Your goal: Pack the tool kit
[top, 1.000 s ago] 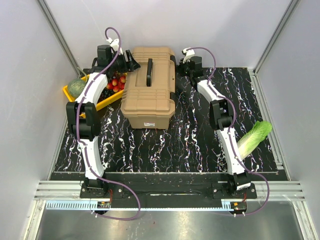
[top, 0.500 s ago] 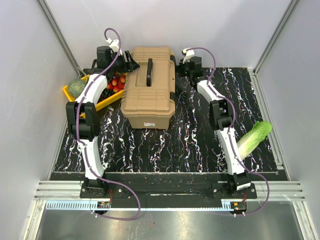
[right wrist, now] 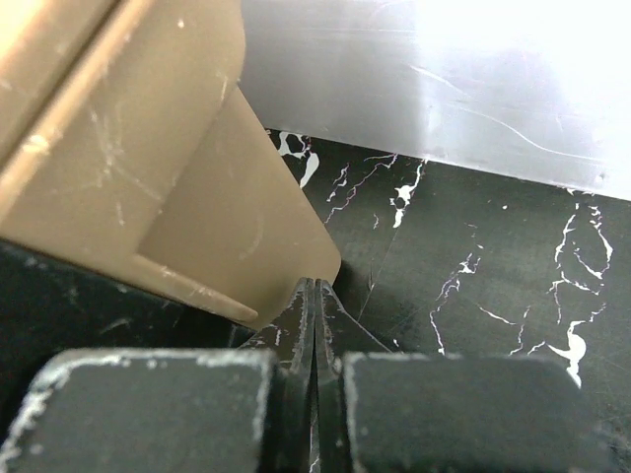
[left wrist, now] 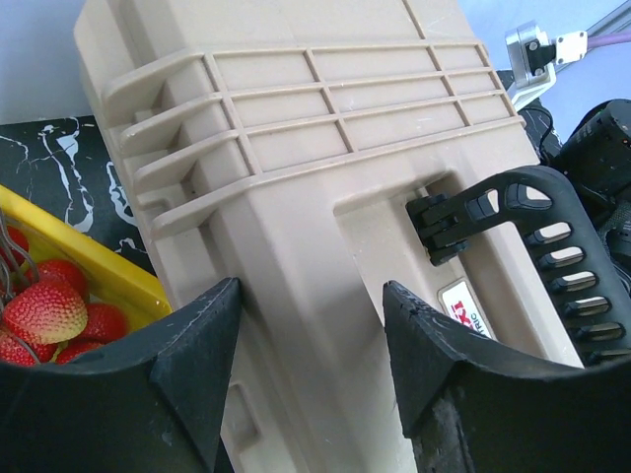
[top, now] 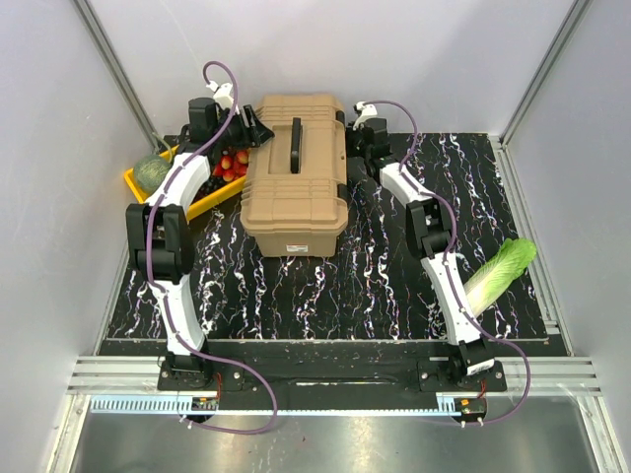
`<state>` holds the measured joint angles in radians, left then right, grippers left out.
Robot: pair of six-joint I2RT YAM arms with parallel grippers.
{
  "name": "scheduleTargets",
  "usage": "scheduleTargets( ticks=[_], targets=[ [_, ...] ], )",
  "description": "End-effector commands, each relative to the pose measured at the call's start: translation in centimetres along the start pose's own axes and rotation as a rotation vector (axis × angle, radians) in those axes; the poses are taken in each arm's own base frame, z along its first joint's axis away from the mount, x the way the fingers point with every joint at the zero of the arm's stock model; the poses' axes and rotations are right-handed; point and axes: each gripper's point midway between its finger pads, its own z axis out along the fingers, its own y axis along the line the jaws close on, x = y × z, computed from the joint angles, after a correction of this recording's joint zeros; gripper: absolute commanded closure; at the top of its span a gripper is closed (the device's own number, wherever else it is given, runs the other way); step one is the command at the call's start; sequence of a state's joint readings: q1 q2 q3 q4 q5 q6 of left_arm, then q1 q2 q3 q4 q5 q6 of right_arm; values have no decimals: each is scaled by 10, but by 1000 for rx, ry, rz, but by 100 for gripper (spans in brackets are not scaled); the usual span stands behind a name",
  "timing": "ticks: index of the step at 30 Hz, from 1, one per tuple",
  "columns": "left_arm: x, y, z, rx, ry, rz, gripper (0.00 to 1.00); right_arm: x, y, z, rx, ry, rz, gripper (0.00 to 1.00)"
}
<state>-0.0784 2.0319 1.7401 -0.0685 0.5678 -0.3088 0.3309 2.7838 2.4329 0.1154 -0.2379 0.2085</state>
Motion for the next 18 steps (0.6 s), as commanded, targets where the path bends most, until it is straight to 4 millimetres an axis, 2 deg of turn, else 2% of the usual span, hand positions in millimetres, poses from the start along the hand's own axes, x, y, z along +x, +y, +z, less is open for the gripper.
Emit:
scheduleTargets(
  ticks=[1, 4, 7, 9, 14, 16, 17, 18],
  targets=[
    [113, -134, -3, 424, 411, -220, 39, 32, 235, -15, -534, 79, -14, 100],
    [105, -130, -3, 376, 389, -195, 38, 20, 220, -12, -432, 58, -19, 100],
    [88, -122, -5, 293, 356, -157, 34, -2, 195, -13, -316, 23, 13, 100],
    [74, -114, -6, 239, 327, -149, 31, -15, 174, -16, -241, 10, 55, 100],
    [23, -92, -17, 128, 204, -128, 22, -50, 110, -35, -28, -30, 139, 99],
    [6, -85, -22, 91, 161, -126, 18, -63, 85, -46, 37, -41, 164, 95],
    [-3, -80, -25, 68, 137, -129, 17, -66, 65, -52, 87, -47, 183, 91],
    [-11, -79, -28, 55, 119, -128, 15, -75, 58, -59, 102, -62, 195, 84]
  ],
)
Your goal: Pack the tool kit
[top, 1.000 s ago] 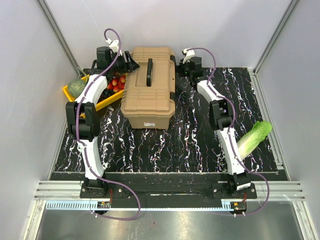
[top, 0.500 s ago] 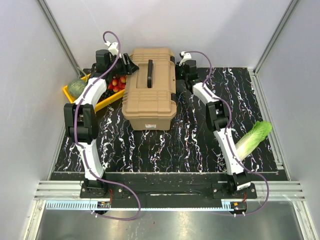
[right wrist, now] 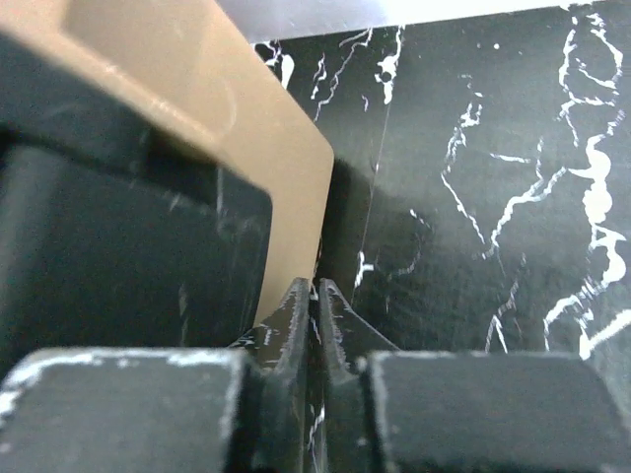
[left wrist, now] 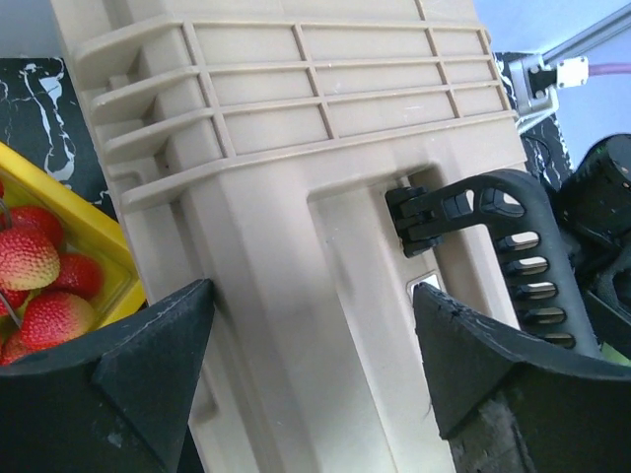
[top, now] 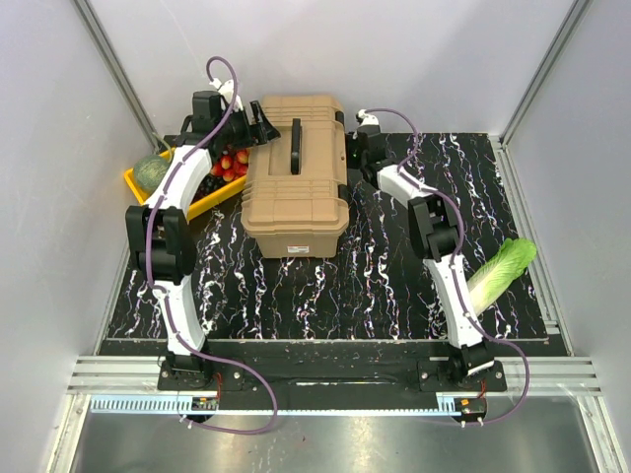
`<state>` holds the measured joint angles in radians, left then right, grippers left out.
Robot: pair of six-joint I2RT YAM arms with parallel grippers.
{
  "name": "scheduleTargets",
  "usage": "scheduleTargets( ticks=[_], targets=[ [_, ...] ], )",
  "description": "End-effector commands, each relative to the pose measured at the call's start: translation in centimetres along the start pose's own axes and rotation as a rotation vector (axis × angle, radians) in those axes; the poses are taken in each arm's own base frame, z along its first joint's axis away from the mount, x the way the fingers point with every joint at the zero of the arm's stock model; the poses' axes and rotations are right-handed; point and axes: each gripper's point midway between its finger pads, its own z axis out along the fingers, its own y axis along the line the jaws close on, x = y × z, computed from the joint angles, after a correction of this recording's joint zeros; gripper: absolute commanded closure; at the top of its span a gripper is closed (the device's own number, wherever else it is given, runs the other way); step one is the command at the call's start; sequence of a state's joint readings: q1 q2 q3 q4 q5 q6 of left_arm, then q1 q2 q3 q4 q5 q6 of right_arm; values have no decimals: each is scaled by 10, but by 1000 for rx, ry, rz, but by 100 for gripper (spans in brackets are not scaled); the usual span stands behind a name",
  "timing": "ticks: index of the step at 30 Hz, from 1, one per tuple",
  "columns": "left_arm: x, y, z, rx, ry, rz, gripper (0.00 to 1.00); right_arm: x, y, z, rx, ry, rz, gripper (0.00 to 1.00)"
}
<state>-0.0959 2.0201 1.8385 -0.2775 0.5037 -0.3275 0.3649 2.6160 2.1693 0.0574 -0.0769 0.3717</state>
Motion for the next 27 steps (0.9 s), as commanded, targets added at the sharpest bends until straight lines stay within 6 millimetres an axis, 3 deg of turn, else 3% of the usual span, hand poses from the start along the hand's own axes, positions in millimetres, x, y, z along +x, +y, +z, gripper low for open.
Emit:
scheduleTargets(
  ticks=[1, 2, 4, 9, 11, 14, 18, 27],
  targets=[
    [-12, -65, -25, 114, 35, -58, 13, -92, 49, -54, -55, -159, 45, 80],
    [-21, -63, -30, 99, 10, -54, 11, -105, 41, -64, -40, -179, 66, 73],
    [-32, -57, -36, 62, -25, -50, 6, -114, 19, -77, -6, -189, 99, 59],
    [-51, -55, -59, -4, -81, -35, 1, -120, -37, -114, 95, -186, 124, 40],
    [-53, -55, -69, -30, -96, -27, 1, -122, -48, -134, 122, -184, 91, 33],
    [-50, -59, -87, -51, -106, -12, 1, -118, -61, -163, 179, -163, 45, 13],
    [-43, -66, -123, -106, -108, 22, 1, -101, -71, -199, 256, -13, 64, 1],
    [2, -56, -188, -275, -69, 28, 1, -103, -78, -294, 430, -4, 100, 0]
  ],
)
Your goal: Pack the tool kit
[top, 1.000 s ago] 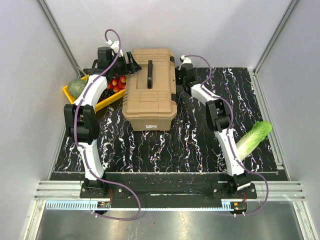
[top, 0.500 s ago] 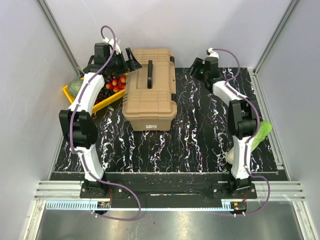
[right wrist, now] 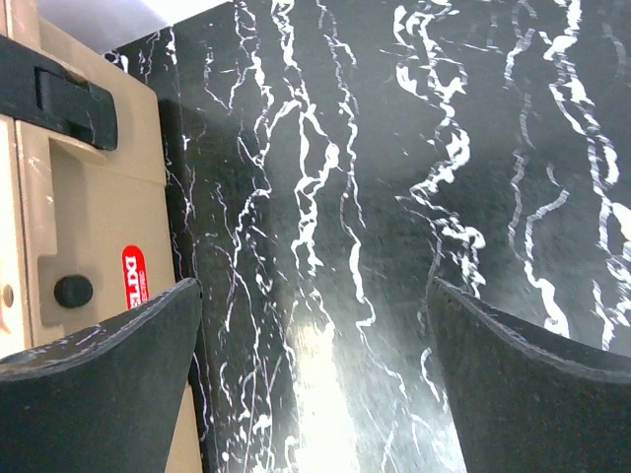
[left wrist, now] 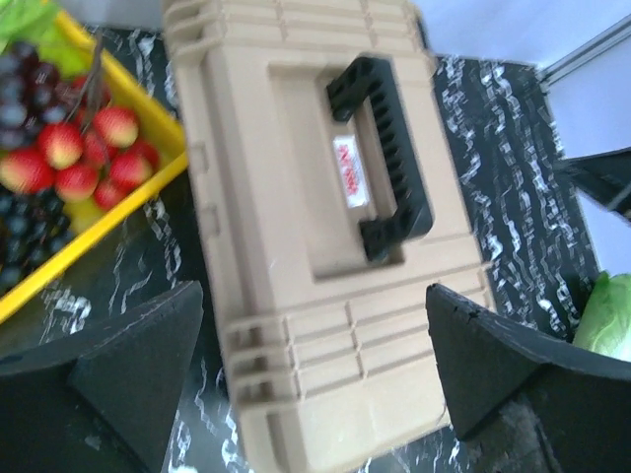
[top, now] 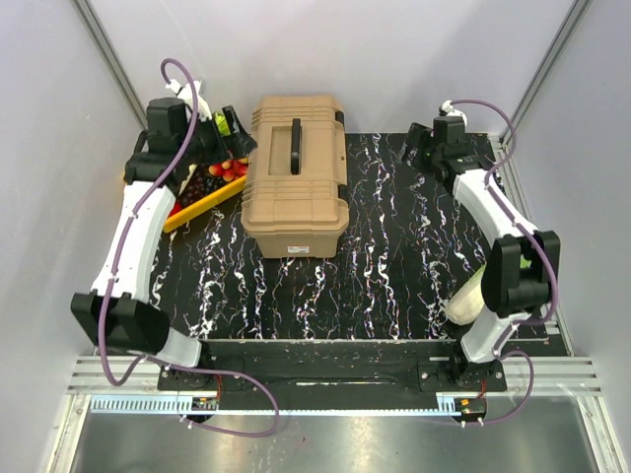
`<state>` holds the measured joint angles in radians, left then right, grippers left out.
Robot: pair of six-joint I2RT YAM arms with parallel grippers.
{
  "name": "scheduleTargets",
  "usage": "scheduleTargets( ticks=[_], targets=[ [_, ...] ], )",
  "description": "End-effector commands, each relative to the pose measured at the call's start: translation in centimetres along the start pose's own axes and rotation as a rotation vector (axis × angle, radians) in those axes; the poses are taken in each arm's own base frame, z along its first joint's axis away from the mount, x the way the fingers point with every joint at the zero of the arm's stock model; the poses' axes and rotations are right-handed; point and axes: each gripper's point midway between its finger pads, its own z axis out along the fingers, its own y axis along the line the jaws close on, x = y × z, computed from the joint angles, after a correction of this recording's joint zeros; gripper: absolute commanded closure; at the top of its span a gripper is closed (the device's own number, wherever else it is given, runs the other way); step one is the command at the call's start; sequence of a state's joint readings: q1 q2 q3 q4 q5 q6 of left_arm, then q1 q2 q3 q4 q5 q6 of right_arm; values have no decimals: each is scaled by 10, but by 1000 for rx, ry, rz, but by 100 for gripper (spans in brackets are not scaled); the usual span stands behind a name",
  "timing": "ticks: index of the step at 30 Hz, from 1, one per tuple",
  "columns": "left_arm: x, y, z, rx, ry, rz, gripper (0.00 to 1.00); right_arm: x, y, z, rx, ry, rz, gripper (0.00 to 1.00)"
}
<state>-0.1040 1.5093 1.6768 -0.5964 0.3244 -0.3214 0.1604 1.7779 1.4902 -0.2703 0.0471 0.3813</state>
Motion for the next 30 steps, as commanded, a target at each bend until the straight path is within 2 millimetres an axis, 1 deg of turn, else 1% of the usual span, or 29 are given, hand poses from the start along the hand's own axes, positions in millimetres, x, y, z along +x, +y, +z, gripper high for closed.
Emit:
scheduleTargets(
  ticks=[1, 2, 3, 5, 7, 8, 11, 17, 19, 22, 25, 27, 30],
  targets=[
    [21, 20, -36, -145, 5, 9, 1, -18, -18, -59, 100, -31, -1, 0],
    [27, 24, -43, -173, 6, 1, 1, -19, -22, -71, 121, -34, -2, 1],
    [26, 25, -57, -199, -18, 2, 1, -22, -29, -81, 159, -50, 5, 1],
    [32, 32, -75, -258, -37, -9, 1, -27, -45, -104, 237, -91, 36, 1],
    [40, 35, -92, -291, -50, -17, 1, -31, -57, -129, 297, -134, 74, 1],
    [43, 35, -100, -301, -59, -25, 1, -30, -62, -141, 318, -146, 90, 1],
    [58, 32, -124, -304, -72, -48, 1, -36, -72, -181, 356, -209, 135, 1],
    [79, 23, -168, -306, -90, -80, 1, -40, -85, -257, 388, -308, 193, 0],
    [82, 26, -181, -329, -115, -86, 1, -43, -92, -282, 406, -349, 184, 1],
    [85, 19, -199, -304, -177, -93, 1, -48, -104, -315, 457, -409, 170, 1],
    [89, 13, -206, -275, -193, -108, 1, -50, -106, -334, 448, -440, 149, 1],
    [90, 7, -209, -246, -198, -117, 1, -48, -105, -339, 434, -443, 143, 1],
    [88, 4, -215, -237, -219, -114, 1, -43, -105, -345, 415, -447, 149, 1]
  ],
)
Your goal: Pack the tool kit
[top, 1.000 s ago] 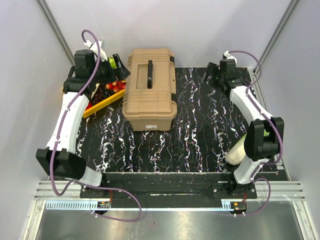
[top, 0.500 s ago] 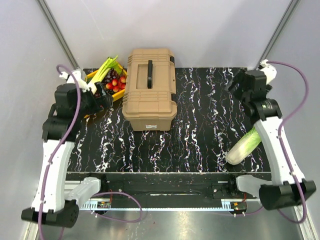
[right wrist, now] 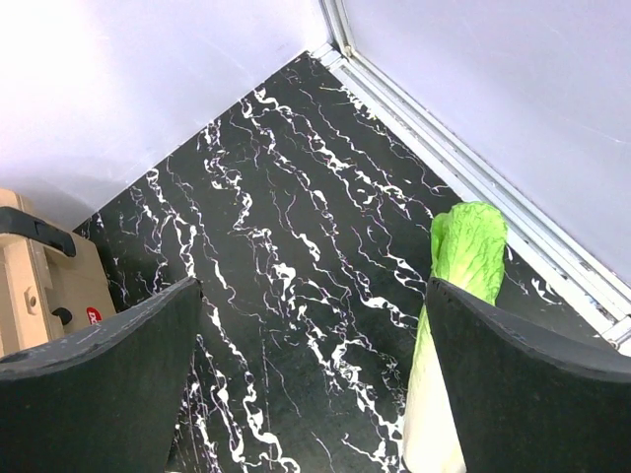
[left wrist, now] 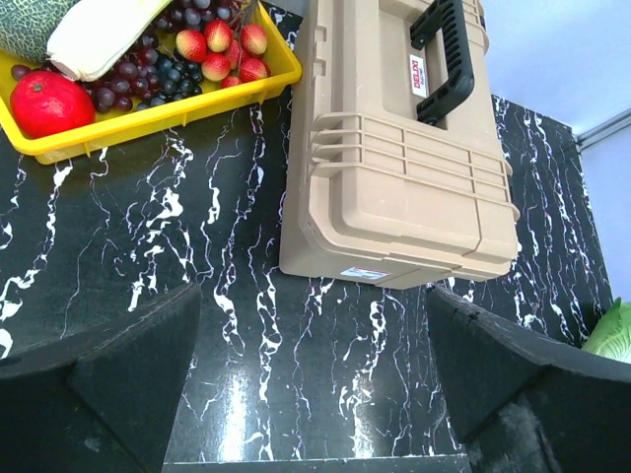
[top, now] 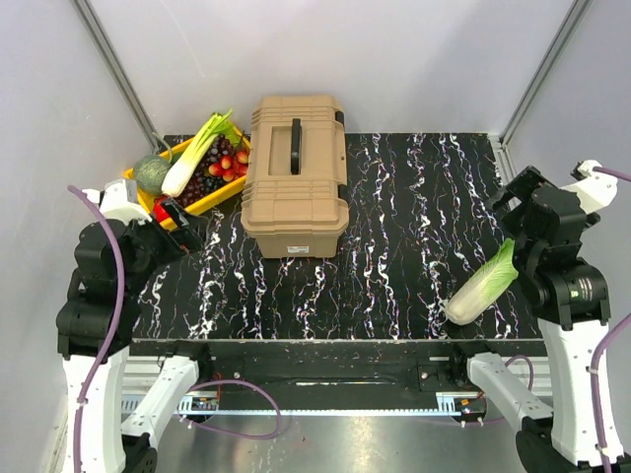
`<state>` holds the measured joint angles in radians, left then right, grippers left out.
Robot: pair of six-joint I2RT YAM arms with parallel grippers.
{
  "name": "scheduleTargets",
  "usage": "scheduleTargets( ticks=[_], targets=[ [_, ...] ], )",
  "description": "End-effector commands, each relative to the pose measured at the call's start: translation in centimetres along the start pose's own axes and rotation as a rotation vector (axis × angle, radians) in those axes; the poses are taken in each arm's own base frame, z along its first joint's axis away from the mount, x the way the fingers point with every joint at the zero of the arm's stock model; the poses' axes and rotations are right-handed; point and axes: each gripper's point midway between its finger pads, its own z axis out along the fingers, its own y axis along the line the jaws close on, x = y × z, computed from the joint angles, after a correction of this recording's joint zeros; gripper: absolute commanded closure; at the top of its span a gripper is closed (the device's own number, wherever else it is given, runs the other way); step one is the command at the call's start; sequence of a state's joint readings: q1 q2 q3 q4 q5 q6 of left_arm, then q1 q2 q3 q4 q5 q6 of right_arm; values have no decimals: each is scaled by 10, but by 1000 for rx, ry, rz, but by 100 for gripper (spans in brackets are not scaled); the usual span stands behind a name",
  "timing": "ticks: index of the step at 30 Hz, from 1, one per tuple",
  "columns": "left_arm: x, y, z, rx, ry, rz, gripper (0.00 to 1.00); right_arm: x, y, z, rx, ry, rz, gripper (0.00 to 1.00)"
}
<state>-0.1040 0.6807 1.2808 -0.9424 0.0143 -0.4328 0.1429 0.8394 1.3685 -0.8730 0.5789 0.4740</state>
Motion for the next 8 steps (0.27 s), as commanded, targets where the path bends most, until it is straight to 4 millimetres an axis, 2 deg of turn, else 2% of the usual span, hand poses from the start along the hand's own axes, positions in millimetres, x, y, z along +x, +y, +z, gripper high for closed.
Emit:
scheduleTargets(
  ticks=[1, 8],
  targets=[
    [-4, -6, -3, 32, -21, -17, 1, -3, -11, -8, 21, -15, -16, 1],
    [-11, -17, -10, 73, -23, -12, 1, -1, -8, -10, -5, -5, -24, 1]
  ],
)
